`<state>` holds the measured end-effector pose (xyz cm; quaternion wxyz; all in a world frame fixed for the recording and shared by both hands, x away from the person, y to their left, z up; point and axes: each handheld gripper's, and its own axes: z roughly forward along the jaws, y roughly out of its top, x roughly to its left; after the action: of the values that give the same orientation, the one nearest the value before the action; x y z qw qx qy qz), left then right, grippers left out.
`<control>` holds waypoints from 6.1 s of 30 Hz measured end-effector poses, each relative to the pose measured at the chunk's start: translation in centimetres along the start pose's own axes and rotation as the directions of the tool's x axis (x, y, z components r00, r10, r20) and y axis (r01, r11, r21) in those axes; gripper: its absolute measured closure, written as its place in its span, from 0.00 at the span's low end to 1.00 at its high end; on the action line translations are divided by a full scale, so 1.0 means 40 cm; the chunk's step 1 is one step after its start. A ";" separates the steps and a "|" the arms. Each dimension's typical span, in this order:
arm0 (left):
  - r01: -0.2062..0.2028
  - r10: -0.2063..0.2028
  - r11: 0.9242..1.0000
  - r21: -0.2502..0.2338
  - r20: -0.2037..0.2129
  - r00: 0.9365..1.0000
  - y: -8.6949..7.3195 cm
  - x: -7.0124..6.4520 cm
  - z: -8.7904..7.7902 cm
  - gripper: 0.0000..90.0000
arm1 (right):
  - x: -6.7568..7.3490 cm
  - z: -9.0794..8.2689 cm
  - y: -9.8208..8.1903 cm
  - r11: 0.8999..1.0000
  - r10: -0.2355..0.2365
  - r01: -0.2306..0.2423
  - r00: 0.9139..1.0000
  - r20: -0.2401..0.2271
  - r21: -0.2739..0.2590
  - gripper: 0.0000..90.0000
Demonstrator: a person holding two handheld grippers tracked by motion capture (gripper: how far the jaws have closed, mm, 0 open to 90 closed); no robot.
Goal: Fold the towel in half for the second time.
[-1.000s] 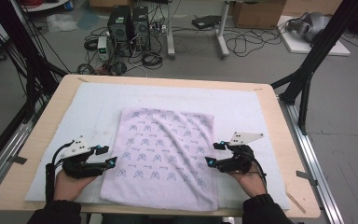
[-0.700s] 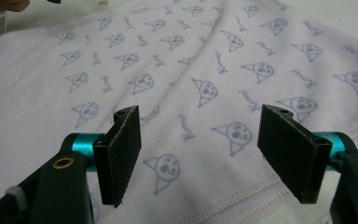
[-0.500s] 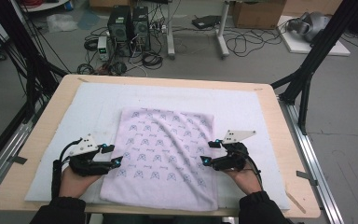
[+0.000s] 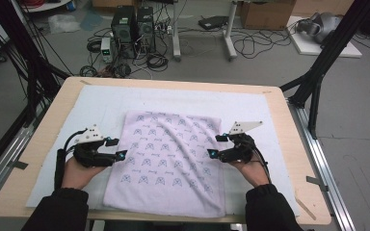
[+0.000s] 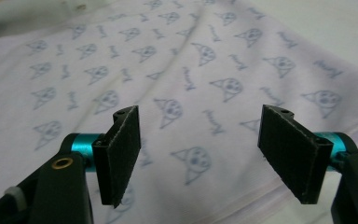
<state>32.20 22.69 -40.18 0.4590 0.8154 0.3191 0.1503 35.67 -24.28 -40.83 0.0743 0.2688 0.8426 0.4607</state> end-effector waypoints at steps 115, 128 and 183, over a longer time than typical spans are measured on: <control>0.023 -0.023 1.000 0.000 0.164 0.986 -0.124 -0.085 -0.159 0.59 | 0.165 -0.117 -0.079 1.000 -0.022 0.026 0.968 -0.250 0.011 0.73; 0.036 -0.056 0.994 0.100 0.197 0.979 -0.090 -0.042 -0.024 0.77 | 0.111 -0.027 -0.105 0.991 0.047 -0.014 0.969 -0.244 0.134 0.80; -0.058 0.008 0.985 0.165 0.288 0.958 -0.169 -0.155 -0.112 0.63 | 0.245 -0.076 -0.157 0.981 -0.080 0.139 0.928 -0.364 0.138 0.66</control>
<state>22.54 24.06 -43.22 0.4257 0.8703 0.2474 0.0102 23.86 -24.12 -43.03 -0.0762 0.1380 0.8903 0.4271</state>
